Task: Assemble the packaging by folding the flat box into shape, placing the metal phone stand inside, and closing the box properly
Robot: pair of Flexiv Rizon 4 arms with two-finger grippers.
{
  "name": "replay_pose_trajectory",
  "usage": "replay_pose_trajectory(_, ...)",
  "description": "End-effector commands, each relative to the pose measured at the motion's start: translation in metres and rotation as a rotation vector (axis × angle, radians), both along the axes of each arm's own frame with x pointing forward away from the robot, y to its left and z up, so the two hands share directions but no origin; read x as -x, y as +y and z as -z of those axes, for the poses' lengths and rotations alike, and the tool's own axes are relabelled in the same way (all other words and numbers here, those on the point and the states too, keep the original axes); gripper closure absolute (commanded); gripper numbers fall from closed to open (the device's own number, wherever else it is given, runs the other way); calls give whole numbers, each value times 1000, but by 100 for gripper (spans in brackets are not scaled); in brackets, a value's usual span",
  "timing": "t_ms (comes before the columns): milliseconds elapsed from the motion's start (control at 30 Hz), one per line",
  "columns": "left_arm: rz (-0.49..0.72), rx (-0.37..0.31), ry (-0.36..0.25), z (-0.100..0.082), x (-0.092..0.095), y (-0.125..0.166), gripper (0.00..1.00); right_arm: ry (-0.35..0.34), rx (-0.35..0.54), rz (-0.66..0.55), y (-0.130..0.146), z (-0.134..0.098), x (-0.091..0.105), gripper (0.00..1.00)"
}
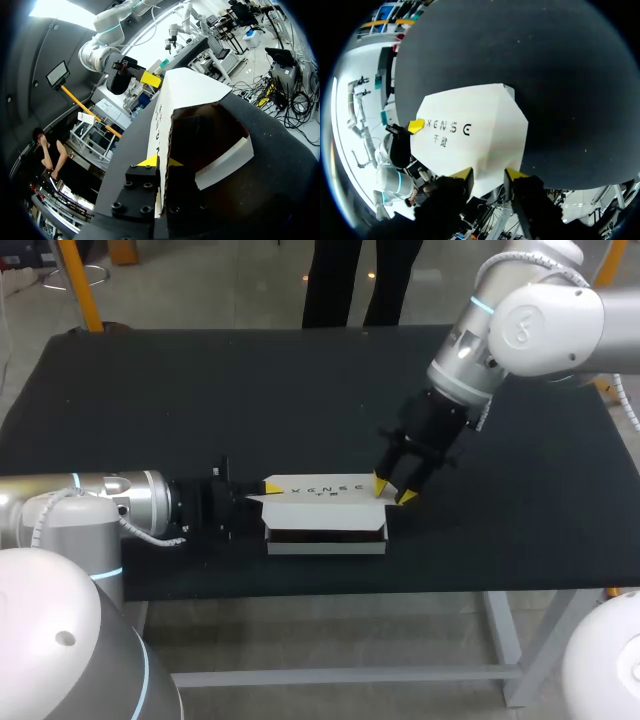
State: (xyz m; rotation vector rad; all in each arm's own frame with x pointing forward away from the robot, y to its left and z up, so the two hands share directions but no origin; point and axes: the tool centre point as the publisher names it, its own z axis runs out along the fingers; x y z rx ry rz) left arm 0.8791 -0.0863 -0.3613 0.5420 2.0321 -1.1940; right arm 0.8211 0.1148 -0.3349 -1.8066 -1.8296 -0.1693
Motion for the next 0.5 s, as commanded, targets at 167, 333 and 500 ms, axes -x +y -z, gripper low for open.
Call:
replay_pose_trajectory(167,-5,3,3,5,2,2,100,4,-3,-9,1,3,-1,58)
replay_pose_trajectory(333,-8,6,2,4,3,4,99,5,-5,-10,1,4,-2,59)
replay_pose_trajectory(500,-14,11,3,4,4,6,78,5,-9,-11,1,5,-3,60)
